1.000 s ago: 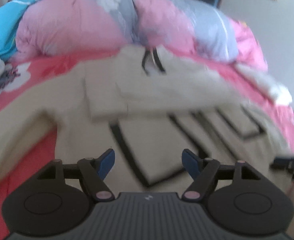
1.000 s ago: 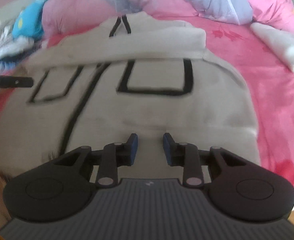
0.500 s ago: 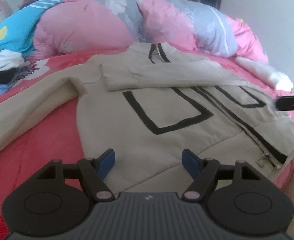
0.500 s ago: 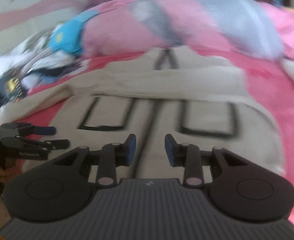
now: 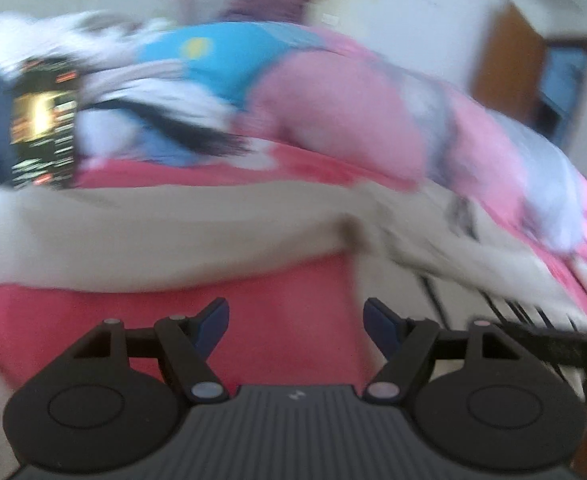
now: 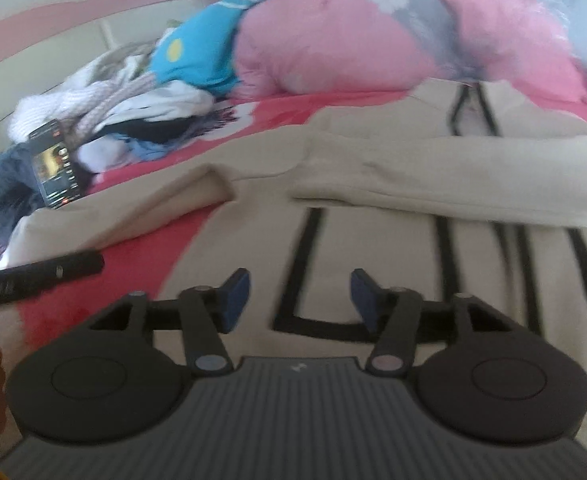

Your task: Fold clothes

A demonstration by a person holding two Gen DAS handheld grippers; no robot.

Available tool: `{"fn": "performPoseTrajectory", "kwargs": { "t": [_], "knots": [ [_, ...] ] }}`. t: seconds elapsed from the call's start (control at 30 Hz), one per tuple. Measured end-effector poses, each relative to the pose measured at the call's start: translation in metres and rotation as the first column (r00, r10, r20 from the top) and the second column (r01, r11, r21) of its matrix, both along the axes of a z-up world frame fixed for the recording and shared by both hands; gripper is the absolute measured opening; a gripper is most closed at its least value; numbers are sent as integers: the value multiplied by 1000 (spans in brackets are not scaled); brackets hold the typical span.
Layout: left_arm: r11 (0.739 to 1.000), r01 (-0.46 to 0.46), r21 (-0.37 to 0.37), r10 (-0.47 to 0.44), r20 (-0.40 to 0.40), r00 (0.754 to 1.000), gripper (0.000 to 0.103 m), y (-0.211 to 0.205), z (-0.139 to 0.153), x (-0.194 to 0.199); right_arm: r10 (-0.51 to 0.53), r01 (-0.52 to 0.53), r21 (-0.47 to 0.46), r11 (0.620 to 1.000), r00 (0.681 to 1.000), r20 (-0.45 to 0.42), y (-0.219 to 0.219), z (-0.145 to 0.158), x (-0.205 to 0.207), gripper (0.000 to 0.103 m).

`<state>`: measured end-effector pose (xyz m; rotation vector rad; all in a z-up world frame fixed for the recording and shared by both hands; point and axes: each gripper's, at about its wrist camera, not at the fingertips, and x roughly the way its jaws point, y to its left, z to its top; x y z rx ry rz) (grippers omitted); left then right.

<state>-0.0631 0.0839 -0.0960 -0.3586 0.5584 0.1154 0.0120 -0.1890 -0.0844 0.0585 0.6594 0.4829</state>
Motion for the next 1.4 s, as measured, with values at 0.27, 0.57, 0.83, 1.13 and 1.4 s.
{"fn": "performPoseTrajectory", "kwargs": {
  "t": [0.27,0.57,0.83,1.13,1.4],
  "knots": [
    [922,-365,-126,368,-1,930,76,99,-4,-24,168,-166,-39,985,984,64,70,18,3,85],
    [854,-474,-215,486,3,874,80,153,-18,-45,437,-423,-118,899,887,152,191,26,-15,86],
    [845,-461,-271,486,28,874,79,161,-25,-48,616,-573,-229,787,754,228,252,15,-39,82],
    [819,-472,-326,513,48,857,79,168,-29,-56,763,-587,-506,632,583,277,301,-9,-63,53],
    [832,-427,-353,495,126,860,79,167,-30,-64,774,-566,-552,612,574,268,322,-21,-58,13]
  ]
}}
